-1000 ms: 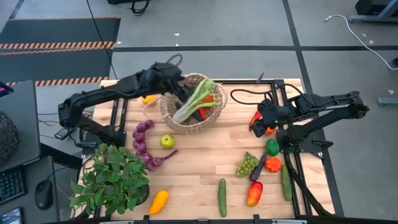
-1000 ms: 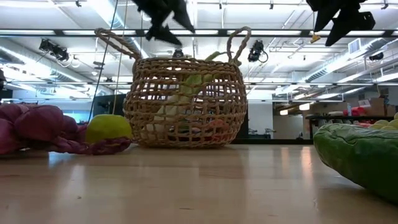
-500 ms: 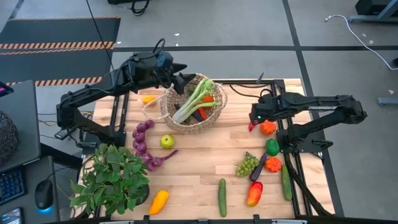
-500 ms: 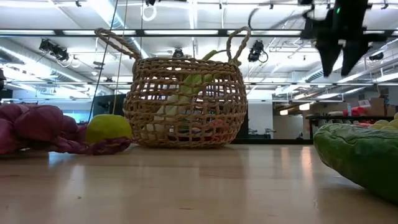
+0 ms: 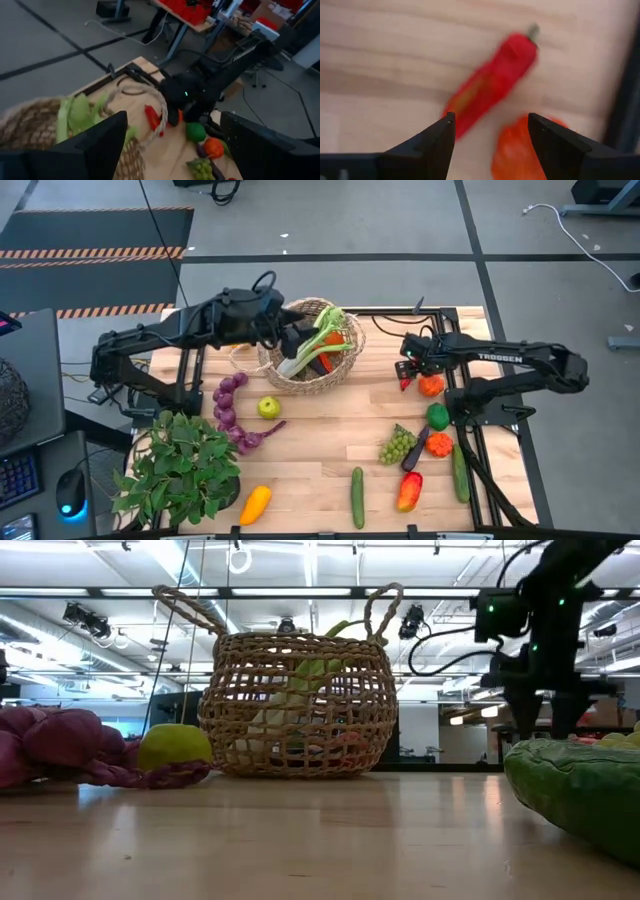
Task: Build produce basket
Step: Put the red chili pepper into the brown basket
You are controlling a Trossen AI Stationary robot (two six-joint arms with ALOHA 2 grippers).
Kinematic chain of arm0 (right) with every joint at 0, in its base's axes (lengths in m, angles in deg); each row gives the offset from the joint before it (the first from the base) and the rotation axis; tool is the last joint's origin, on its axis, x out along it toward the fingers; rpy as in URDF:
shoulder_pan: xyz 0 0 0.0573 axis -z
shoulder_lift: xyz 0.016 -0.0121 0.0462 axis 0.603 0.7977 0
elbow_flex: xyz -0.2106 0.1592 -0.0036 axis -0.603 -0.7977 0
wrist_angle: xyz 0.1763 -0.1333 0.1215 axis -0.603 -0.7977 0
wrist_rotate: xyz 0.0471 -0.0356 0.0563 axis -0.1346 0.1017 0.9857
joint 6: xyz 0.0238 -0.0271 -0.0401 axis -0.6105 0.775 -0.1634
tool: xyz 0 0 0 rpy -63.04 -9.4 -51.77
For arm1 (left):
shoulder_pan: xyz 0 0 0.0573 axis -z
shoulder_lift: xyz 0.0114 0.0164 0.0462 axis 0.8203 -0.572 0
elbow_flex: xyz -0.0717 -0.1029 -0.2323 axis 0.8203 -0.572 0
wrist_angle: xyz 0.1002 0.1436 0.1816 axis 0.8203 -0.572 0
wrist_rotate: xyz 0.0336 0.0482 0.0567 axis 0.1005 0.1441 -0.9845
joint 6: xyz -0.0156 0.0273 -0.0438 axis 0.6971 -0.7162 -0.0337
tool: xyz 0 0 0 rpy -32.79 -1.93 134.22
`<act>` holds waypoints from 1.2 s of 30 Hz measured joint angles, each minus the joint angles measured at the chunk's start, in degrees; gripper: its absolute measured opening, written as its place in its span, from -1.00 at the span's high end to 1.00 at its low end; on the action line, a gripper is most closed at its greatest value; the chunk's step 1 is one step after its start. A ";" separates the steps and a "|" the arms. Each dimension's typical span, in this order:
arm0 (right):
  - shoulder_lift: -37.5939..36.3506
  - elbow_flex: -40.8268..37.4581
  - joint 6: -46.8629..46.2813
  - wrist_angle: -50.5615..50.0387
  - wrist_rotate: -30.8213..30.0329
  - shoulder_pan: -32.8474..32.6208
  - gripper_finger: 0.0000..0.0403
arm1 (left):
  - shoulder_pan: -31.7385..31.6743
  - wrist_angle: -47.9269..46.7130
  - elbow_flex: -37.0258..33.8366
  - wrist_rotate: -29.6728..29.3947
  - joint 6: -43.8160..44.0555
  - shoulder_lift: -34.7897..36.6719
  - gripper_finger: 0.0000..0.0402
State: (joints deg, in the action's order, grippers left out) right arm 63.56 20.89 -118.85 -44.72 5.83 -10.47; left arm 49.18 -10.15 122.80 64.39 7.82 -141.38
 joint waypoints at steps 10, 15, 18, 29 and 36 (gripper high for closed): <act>3.45 -3.93 8.47 8.37 5.16 12.42 -0.25 | 6.17 -0.66 0.00 -4.93 7.66 0.00 -0.50; 6.81 -3.96 7.67 13.25 10.56 13.66 -0.25 | 6.43 -1.20 0.00 -4.99 4.78 0.00 -0.43; 9.12 -3.96 7.46 16.82 12.35 13.49 -0.24 | 6.05 -1.42 0.00 -4.98 4.65 0.00 -0.43; 11.71 -2.85 8.68 18.78 15.88 10.76 0.09 | 6.17 -3.70 -0.04 -4.95 1.47 0.00 -0.42; 9.86 -2.25 11.09 20.57 15.52 9.55 0.53 | 5.72 -3.75 -0.04 -4.94 -0.91 0.00 -0.42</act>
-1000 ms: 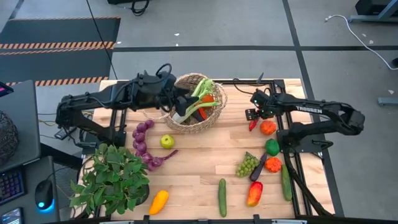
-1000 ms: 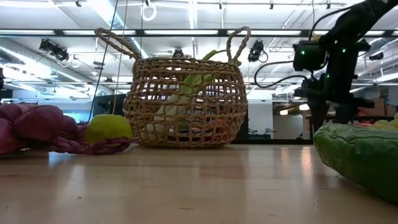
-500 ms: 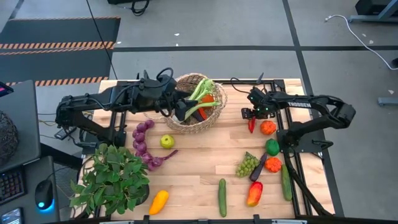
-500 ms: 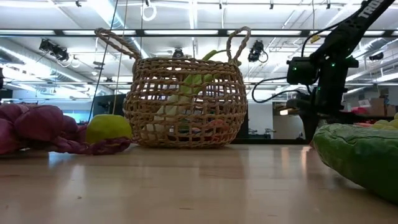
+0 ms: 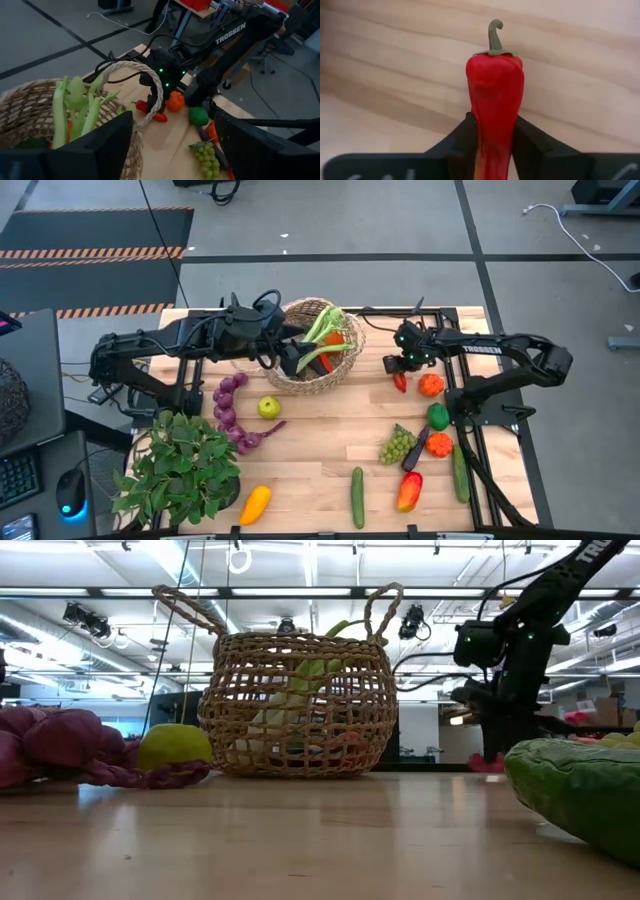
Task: Build produce basket
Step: Put the red chili pepper into the brown basket
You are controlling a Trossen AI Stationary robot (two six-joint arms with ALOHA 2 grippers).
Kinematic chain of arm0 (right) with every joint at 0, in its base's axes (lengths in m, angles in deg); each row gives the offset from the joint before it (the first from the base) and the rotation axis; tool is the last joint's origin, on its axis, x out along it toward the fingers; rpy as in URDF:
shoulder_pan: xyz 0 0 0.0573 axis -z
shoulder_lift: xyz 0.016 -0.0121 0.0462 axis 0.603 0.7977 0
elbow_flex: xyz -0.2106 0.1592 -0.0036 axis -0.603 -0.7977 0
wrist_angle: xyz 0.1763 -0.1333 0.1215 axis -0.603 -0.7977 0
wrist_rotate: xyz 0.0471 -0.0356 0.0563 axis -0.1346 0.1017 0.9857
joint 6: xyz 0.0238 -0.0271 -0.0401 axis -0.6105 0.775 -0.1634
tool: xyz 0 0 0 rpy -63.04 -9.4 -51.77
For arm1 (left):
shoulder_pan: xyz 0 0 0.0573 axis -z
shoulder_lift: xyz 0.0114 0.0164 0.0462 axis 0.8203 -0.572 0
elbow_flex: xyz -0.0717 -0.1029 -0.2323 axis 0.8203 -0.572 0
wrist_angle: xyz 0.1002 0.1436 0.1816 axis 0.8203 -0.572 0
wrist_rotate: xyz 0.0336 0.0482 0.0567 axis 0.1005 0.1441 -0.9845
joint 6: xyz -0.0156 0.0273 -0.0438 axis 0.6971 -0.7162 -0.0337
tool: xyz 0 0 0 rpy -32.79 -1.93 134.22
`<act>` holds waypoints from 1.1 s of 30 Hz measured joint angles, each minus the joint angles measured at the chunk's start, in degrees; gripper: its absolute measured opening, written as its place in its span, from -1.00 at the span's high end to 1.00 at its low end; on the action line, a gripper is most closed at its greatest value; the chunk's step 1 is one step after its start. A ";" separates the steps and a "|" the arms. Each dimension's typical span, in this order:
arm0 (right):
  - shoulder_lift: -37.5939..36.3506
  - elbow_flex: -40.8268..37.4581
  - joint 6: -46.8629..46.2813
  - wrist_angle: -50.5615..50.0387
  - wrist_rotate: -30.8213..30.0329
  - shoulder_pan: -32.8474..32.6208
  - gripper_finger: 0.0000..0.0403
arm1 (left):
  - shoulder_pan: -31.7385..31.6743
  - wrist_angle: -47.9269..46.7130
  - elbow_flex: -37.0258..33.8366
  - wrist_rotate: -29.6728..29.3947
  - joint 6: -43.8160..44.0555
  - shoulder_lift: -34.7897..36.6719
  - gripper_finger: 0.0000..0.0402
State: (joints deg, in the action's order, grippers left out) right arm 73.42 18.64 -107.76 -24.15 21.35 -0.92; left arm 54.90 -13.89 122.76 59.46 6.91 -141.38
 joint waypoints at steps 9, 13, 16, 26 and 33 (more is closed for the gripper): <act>-9.66 0.00 -2.33 5.16 9.31 -0.70 0.58 | -1.97 0.02 0.00 -2.07 6.34 0.00 -0.42; -15.37 0.04 -1.41 12.29 9.29 -1.55 0.58 | -3.26 0.01 0.00 -2.13 6.96 0.00 -0.42; -18.64 2.04 0.70 13.38 6.92 -2.10 0.58 | -4.27 0.48 0.00 -2.14 9.53 0.00 -0.42; -18.54 18.48 20.09 11.06 -6.41 -3.56 0.58 | -6.51 1.58 0.00 0.28 6.77 0.00 -0.42; -12.06 33.47 28.91 10.41 -7.49 -4.29 0.58 | -6.49 1.39 0.00 0.48 6.51 0.00 -0.42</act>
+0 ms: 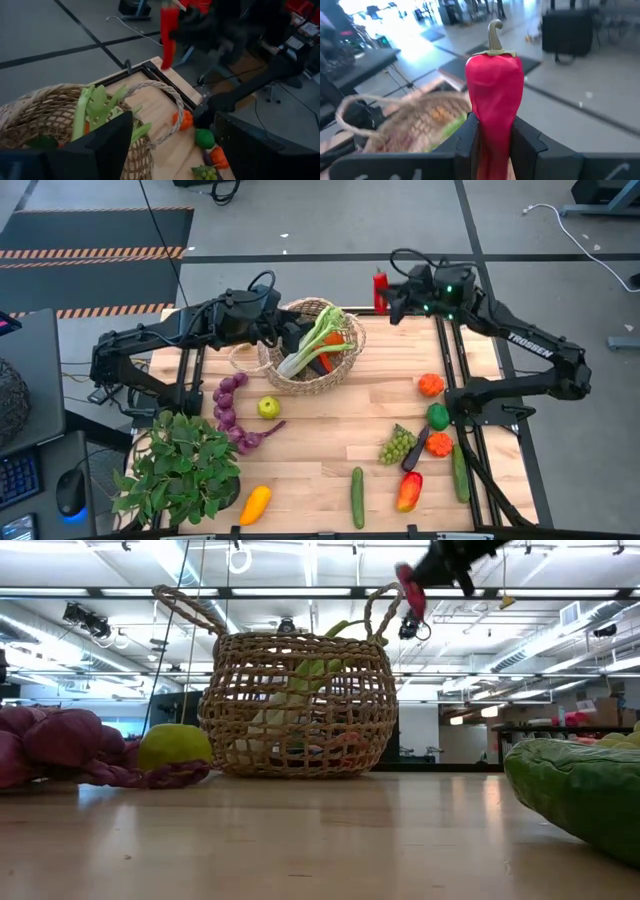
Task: Build produce basket
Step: Put the red chili pepper into the brown basket
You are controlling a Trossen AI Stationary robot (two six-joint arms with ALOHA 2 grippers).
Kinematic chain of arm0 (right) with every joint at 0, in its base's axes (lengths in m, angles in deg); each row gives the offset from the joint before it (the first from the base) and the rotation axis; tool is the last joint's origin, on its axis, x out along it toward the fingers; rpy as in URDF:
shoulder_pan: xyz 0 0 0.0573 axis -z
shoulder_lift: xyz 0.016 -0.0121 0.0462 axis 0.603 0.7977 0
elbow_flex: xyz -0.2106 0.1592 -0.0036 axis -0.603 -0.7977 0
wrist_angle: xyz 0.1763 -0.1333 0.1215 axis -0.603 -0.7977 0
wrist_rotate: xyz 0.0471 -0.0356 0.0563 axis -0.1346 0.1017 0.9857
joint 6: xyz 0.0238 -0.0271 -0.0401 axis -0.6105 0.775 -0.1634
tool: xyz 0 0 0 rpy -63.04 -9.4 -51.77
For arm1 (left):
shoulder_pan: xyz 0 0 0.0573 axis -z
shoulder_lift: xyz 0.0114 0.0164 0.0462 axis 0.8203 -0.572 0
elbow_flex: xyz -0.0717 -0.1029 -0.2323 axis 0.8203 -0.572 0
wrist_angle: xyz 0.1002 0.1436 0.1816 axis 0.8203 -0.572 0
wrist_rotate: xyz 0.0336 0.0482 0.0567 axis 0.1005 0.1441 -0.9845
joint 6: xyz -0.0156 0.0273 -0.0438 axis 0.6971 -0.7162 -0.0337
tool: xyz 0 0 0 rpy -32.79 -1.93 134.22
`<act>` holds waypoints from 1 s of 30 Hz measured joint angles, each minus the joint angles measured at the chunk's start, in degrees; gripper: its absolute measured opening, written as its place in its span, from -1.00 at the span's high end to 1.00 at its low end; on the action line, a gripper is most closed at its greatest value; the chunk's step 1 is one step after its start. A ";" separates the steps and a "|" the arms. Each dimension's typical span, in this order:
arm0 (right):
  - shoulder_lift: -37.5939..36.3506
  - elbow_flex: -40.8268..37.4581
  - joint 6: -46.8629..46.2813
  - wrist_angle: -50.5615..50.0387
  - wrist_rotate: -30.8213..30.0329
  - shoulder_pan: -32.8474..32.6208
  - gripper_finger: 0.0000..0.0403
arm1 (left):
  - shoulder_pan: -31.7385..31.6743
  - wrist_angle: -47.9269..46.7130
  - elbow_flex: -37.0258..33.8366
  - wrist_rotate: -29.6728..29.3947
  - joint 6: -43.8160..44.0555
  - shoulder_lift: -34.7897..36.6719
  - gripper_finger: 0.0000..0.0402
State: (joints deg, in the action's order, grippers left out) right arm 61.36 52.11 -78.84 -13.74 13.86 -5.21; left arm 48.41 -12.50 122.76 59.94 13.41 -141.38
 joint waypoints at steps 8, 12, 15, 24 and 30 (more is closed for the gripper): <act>9.16 14.49 3.48 -0.75 0.71 -5.18 0.58 | 0.00 -0.82 0.00 -0.04 -4.98 0.00 -0.42; 12.84 17.19 2.94 -0.37 2.78 -8.07 0.58 | 0.00 -1.30 -0.04 -0.01 -5.08 0.94 -0.42; 15.13 17.89 2.87 -0.09 3.23 -10.64 0.58 | 0.00 -2.14 -0.01 -0.39 -7.03 2.08 -0.42; 20.56 18.03 -1.02 3.77 3.11 -16.97 0.55 | -0.68 -5.74 0.00 -3.78 -8.81 5.50 -0.42; 24.95 18.00 0.68 1.71 0.10 -18.78 0.22 | -0.62 -8.58 0.04 -4.11 -8.34 6.60 -0.42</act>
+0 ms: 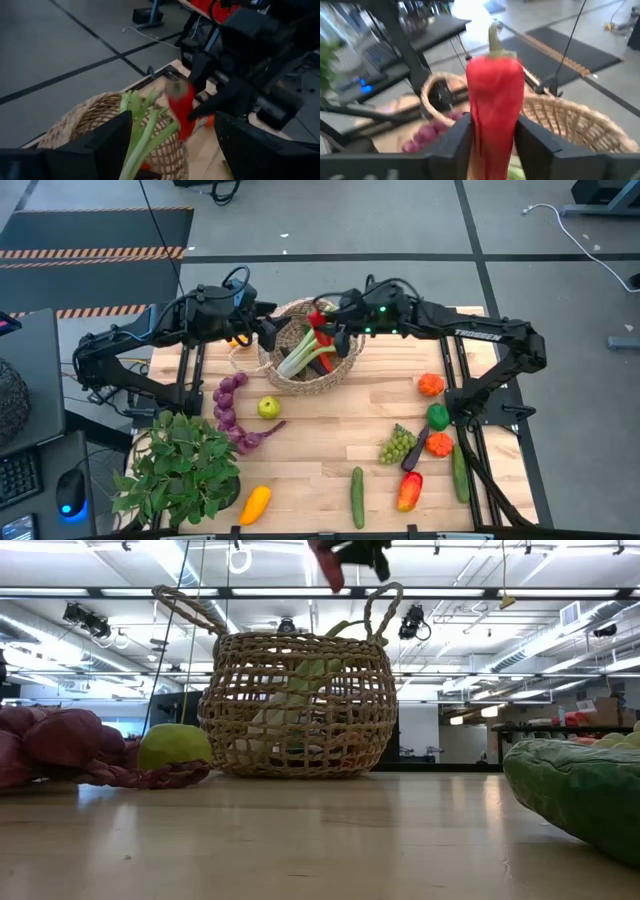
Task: Build produce basket
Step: Put the red chili pepper into the brown basket, then put the green apple into the brown basket
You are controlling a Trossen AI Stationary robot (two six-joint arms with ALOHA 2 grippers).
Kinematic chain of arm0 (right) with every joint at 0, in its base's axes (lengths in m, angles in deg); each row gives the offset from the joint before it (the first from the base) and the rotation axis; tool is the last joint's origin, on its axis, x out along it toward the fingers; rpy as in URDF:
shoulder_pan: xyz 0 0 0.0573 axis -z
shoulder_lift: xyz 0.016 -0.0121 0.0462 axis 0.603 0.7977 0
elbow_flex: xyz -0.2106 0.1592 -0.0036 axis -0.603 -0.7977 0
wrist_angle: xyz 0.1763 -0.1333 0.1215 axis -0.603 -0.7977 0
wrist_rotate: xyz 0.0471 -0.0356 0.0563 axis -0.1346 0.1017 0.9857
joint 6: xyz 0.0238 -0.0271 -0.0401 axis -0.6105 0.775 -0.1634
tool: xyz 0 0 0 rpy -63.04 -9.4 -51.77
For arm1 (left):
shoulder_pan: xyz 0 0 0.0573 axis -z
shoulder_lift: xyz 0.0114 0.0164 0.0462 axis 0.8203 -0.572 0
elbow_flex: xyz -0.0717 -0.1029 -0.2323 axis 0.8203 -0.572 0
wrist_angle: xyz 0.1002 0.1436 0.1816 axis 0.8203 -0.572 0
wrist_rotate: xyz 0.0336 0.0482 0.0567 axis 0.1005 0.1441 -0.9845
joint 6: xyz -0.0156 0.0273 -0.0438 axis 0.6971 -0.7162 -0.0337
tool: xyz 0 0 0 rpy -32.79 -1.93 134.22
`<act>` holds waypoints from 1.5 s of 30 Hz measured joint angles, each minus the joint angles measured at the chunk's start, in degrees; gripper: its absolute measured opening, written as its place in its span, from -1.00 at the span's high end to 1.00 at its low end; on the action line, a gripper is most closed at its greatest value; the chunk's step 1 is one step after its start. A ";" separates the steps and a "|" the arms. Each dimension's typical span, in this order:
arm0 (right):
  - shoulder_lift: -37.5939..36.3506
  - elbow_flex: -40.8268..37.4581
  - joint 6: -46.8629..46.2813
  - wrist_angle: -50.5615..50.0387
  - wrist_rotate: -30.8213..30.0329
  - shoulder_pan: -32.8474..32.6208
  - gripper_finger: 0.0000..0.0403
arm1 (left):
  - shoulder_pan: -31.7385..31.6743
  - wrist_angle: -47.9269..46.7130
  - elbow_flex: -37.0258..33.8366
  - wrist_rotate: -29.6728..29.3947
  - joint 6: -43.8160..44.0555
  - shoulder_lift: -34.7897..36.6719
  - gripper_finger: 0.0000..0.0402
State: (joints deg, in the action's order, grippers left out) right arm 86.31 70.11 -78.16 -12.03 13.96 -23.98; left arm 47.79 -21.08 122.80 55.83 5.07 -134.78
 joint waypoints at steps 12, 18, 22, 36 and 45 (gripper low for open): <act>-1.36 -0.02 0.27 -4.29 -2.48 -0.20 -0.46 | 3.69 -24.36 -0.06 3.53 9.45 -0.15 -0.42; -6.38 -0.02 0.42 -7.92 -3.00 -0.20 -0.53 | 6.32 -30.24 -0.26 9.70 12.13 -1.62 -0.42; -9.40 0.00 0.47 -10.97 -3.58 -0.19 -0.51 | 8.34 -29.73 -2.16 14.43 14.09 -2.61 -0.42; -16.37 0.00 4.01 -24.33 -4.45 0.53 -0.50 | 18.44 -19.60 -12.37 18.08 27.27 -10.15 -0.42; -16.77 -0.02 5.85 -26.61 -3.33 1.33 -0.50 | 20.38 -19.99 -14.51 16.94 28.00 -21.17 -0.42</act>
State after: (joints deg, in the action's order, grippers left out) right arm 69.54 70.09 -72.32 -38.65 10.63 -22.65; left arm 68.17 -41.07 108.29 72.77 33.07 -155.95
